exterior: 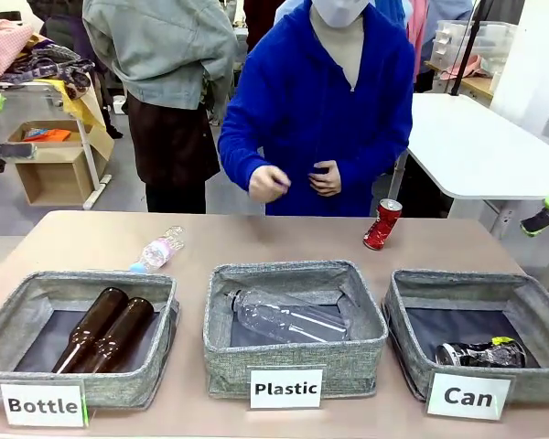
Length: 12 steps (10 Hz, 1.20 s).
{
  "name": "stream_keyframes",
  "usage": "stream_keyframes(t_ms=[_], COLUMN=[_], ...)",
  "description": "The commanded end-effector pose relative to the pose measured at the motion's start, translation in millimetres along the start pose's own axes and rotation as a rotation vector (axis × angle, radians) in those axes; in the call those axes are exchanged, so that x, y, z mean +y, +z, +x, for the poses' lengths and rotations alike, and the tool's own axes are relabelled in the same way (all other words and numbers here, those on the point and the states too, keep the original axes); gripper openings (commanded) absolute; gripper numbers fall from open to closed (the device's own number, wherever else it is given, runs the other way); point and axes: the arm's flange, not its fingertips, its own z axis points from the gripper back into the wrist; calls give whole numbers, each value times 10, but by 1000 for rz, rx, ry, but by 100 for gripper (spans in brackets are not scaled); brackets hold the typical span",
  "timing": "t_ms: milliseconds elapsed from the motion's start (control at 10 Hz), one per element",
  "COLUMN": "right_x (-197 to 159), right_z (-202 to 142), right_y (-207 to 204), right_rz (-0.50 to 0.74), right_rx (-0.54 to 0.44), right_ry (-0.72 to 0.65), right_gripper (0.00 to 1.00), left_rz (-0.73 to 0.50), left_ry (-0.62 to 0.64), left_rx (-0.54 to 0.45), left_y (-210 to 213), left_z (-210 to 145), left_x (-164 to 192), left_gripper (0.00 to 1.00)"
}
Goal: Sort the can waste into the basket.
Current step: Pick up the can waste from the table and place it in the right Fabric basket.
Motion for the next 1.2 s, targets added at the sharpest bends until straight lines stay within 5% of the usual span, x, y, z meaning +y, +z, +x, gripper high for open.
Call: stream_keyframes(t_ms=[0,200,400,500,900,1100], right_x=[-611,-955,-1233,-998,-1088,-1532], right_z=[-31,86,187,126,127,380], right_y=[-134,-335,-383,-152,-236,-288], right_rz=[-431,-611,-542,-511,-529,-394], right_rx=[-84,4,55,76,76,-174], right_ry=[284,389,352,373,375,512], right_gripper=[100,100,100,100,100,100], left_rz=[-11,-11,-11,-11,-11,-11], left_ry=[7,7,7,7,7,7], left_rx=[-6,-6,-6,-6,-6,-6], left_y=[22,22,22,22,22,22], left_z=[10,10,10,10,10,10], left_x=[-31,-31,-31,-31,-31,-31], left_gripper=[100,100,100,100,100,100])
